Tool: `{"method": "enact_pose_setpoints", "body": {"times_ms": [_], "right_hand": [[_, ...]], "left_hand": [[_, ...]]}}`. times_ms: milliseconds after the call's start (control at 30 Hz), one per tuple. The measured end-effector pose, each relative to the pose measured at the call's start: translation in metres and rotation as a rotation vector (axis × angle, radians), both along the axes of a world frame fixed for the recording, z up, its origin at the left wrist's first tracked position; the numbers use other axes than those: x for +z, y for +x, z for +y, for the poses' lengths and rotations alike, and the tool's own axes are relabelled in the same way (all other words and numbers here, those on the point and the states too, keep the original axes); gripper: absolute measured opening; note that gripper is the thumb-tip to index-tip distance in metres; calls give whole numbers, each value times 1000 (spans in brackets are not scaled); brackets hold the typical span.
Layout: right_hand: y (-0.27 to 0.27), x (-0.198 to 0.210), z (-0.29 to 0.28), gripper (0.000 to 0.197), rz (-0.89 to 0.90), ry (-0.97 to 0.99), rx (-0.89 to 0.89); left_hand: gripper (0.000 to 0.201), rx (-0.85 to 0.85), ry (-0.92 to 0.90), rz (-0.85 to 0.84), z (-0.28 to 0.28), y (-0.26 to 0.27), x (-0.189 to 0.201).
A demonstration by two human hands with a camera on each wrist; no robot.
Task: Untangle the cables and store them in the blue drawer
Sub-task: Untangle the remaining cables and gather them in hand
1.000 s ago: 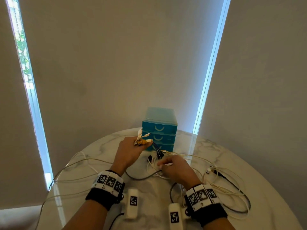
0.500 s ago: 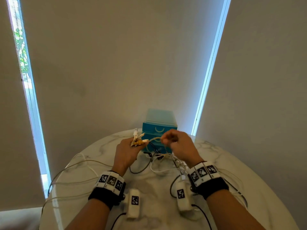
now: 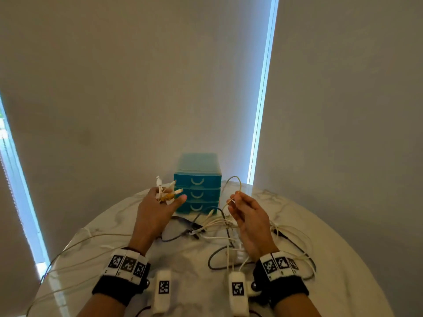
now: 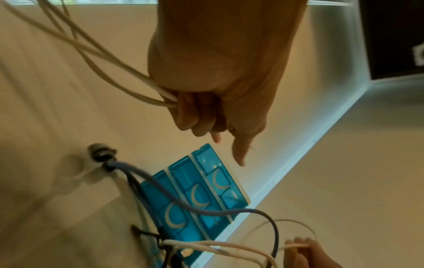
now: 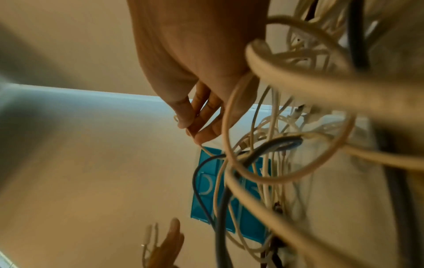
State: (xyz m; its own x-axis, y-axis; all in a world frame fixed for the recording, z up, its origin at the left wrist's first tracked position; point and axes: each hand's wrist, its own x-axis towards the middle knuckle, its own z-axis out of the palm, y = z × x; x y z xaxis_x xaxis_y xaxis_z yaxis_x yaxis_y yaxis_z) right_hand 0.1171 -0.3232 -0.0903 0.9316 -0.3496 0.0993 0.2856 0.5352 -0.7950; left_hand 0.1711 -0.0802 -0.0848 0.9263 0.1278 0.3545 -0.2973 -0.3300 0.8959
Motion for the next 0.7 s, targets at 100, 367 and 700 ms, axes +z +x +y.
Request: {"method": "enact_pose_setpoints", "body": {"times_ms": [100,367,700], "right_hand": [[-1,0,-3,25,-12,-55,43],[1,-9,-2,30,43,-404,54],[1,-19,12,35,78,-740,240]], "left_hand": [[25,-219,264,-5,-17,-10,9],[15,-252,345,-81,-24,-5,-2],[6,-183,42,-101,-21,-16,1]]}}
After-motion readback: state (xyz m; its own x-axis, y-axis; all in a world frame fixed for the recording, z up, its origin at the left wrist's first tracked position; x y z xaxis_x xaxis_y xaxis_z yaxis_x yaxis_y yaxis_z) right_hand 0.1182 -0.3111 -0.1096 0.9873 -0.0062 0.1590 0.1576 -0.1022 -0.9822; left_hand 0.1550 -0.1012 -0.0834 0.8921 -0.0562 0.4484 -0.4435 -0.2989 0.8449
